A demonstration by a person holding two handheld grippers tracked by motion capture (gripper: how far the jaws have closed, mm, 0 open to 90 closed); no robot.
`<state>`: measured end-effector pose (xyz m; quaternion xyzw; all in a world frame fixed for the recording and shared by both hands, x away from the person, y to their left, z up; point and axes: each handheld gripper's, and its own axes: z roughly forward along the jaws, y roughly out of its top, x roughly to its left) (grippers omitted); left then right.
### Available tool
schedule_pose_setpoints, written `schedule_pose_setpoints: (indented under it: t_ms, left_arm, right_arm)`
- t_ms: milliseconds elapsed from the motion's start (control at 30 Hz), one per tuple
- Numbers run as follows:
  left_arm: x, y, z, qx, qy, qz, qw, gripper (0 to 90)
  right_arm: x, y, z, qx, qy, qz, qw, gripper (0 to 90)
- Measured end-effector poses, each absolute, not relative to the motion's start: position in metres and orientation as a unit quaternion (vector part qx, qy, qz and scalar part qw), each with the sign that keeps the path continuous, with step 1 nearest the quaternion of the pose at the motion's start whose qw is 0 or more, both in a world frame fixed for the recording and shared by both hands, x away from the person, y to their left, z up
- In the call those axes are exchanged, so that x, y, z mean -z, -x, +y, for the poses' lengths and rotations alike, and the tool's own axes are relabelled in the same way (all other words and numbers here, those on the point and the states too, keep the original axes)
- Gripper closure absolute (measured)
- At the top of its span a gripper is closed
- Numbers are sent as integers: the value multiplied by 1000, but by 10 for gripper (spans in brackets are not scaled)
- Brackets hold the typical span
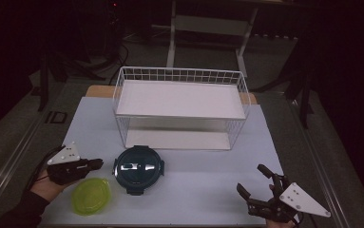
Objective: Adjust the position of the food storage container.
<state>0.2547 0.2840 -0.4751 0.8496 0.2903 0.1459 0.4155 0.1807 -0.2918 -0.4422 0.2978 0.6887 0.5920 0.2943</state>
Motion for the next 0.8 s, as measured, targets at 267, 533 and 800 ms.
schedule_pose_setpoints:
  t_ms: [267, 533, 800]
  left_arm:
    - [482, -266, 268, -129, -873, 270, 385, 884]
    - [488, -273, 255, -122, -892, 257, 351, 883]
    - [486, -274, 252, -123, -897, 258, 338, 885]
  right_arm:
    - [443, -181, -293, -592, -298, 689, 294, 109]
    - [443, -181, -293, -592, -298, 689, 294, 109]
    - [443, -181, -293, -592, -299, 689, 293, 109]
